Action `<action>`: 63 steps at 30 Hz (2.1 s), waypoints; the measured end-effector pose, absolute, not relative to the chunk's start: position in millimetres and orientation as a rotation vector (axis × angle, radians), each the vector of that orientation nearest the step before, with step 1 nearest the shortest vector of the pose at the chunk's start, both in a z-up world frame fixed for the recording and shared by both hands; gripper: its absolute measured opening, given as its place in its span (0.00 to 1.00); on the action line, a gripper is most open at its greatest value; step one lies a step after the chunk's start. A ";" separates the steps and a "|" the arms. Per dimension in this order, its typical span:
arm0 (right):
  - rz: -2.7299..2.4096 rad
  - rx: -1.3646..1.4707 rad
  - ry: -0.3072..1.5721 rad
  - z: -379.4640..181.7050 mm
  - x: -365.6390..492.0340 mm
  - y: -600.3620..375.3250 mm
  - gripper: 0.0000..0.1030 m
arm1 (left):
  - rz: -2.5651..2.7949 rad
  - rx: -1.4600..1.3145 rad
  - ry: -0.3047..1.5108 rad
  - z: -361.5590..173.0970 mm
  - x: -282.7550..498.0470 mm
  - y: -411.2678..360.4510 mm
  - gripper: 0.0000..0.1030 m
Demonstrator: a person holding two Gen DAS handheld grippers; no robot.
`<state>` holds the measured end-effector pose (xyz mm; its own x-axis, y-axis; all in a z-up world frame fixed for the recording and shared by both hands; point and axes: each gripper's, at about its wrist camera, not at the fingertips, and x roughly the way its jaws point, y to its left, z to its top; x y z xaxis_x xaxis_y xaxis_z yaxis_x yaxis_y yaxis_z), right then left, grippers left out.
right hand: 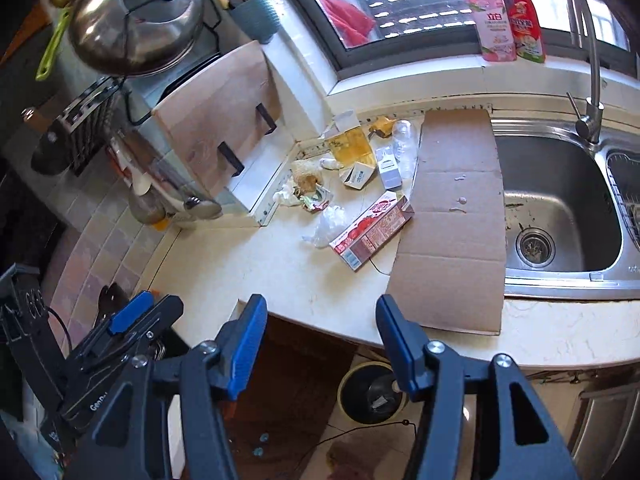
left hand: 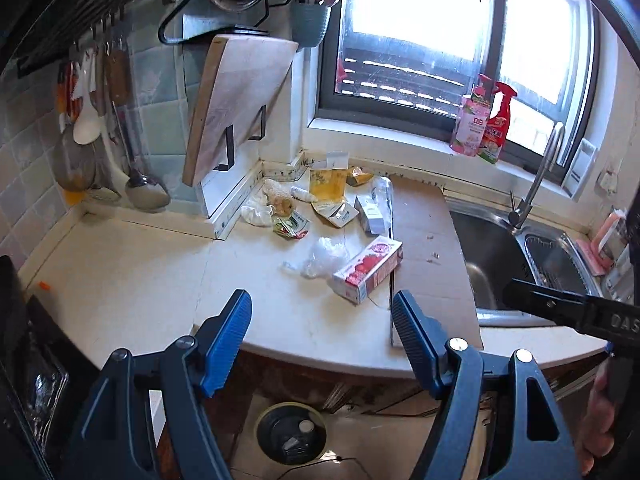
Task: Collect trash
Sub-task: 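Raise both tools back toward the counter trash, then grasp the plastic bag with the left tool while the right tool grasps the juice carton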
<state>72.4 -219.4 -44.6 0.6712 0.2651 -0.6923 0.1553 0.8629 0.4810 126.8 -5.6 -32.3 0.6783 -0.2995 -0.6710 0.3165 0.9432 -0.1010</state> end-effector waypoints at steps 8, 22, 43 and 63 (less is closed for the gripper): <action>-0.029 0.657 0.857 -43.9 116.6 -214.0 0.56 | -0.426 -0.093 0.811 -57.1 206.6 -2.0 0.69; 0.028 0.853 1.075 -166.7 225.1 -256.2 0.56 | -0.373 -0.126 0.885 -129.7 272.8 -34.5 0.69; -0.045 1.152 1.064 -258.8 263.3 -271.2 0.56 | -0.381 -0.113 1.028 -207.9 368.5 -74.4 0.69; -0.077 0.943 1.047 -241.0 271.0 -255.7 0.47 | -0.384 -0.175 1.088 -229.5 382.7 -89.7 0.11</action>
<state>271.0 -255.7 -241.0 0.5344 0.3632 -0.7633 0.4713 0.6216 0.6257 382.7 -89.7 -229.5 0.4062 -0.3875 -0.8276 0.2179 0.9206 -0.3241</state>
